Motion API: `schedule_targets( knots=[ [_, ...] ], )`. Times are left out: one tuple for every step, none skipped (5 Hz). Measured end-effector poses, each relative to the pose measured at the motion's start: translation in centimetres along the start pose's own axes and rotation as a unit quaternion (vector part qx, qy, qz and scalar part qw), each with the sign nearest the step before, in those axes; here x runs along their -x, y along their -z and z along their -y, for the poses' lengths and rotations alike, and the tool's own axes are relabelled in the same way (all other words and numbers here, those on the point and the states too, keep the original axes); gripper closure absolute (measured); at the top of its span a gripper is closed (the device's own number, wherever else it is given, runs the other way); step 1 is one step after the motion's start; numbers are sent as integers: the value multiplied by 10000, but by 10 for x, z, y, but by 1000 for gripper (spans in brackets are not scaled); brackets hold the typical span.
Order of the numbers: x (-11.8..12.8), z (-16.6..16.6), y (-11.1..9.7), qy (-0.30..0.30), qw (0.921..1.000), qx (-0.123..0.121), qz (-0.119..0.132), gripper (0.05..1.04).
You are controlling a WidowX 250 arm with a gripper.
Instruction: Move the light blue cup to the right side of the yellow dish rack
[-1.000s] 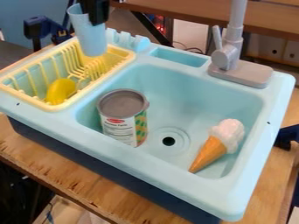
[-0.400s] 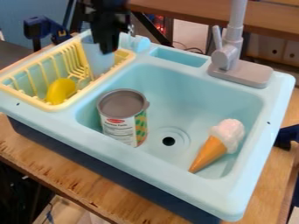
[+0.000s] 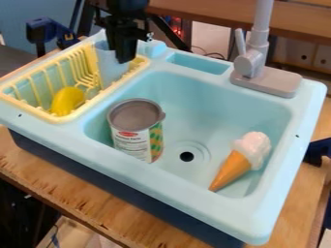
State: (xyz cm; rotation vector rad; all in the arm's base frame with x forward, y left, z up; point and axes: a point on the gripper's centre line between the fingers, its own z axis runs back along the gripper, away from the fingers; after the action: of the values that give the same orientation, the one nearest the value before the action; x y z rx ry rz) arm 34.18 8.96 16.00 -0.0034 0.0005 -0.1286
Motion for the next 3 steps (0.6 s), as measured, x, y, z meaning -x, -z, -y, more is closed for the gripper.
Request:
schedule_targets(
  knots=[
    [-2,3,6,-83,9999,88,68,777],
    [-1,8,0,-210,9993,205,228,515],
    [2,14,-21,-320,9974,254,597,210]
  ],
)
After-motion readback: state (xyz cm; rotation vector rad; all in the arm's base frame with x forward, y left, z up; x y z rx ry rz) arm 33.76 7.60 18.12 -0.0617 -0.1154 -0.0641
